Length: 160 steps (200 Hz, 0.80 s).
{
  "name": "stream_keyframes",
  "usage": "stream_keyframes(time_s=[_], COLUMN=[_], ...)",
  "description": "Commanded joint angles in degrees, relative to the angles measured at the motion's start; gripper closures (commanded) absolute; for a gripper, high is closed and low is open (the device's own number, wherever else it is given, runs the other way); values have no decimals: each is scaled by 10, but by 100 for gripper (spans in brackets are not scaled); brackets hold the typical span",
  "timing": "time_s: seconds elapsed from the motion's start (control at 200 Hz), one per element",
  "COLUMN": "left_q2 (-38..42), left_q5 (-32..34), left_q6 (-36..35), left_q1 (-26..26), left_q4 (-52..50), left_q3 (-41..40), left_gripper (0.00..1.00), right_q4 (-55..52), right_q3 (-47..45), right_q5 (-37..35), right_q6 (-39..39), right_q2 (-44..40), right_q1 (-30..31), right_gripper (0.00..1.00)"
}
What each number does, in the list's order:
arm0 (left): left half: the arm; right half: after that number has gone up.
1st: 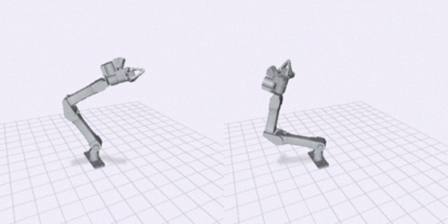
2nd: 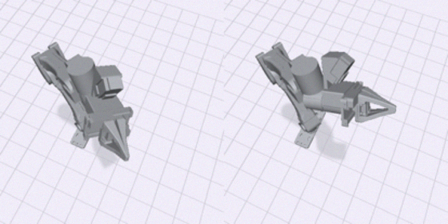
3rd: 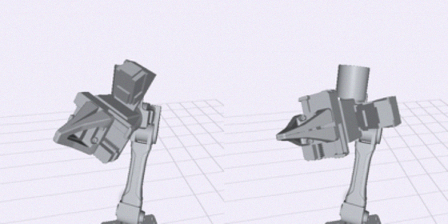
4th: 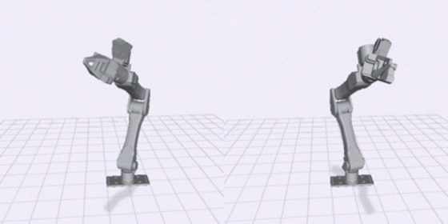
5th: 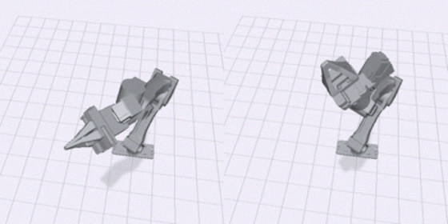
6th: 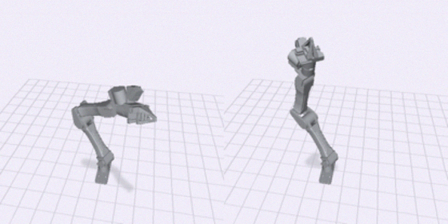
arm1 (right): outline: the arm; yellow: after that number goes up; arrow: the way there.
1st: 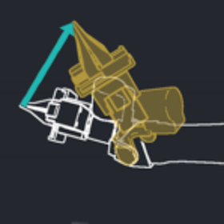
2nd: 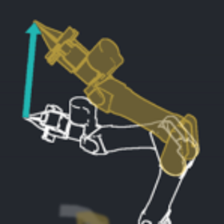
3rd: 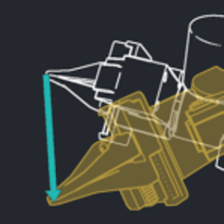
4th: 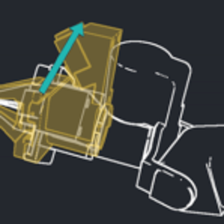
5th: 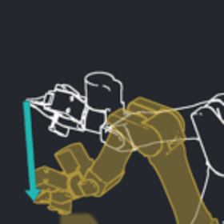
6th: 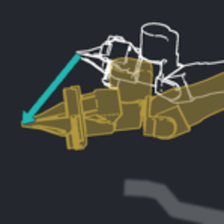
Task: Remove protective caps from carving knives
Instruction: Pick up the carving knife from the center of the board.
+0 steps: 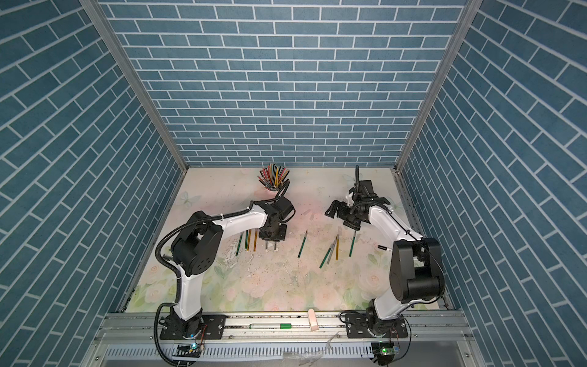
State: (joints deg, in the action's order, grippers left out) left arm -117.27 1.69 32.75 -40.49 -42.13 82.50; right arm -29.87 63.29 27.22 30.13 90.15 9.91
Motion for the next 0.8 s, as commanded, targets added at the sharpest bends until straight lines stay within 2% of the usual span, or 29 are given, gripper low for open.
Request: stream_keyframes(time_s=[0.0,0.245,0.585,0.795], left_q2=[-33,-26,30,64], left_q5=[14,5,-34,-90], left_q6=[4,3,3,-6], left_q1=[7,7,-8,-15], left_q4=[-4,-5,3,32], left_q3=[-32,-31,-21,-8], left_gripper=[88,96,96,96], right_q4=[0,4,19,34], right_q3=[-1,-10,-24,-31], right_q5=[12,18,31,47], right_q6=[13,11,11,20], right_q2=[2,-7,-36,-44], right_q1=[-4,-5,-5,-5], right_gripper=[2,2,3,4])
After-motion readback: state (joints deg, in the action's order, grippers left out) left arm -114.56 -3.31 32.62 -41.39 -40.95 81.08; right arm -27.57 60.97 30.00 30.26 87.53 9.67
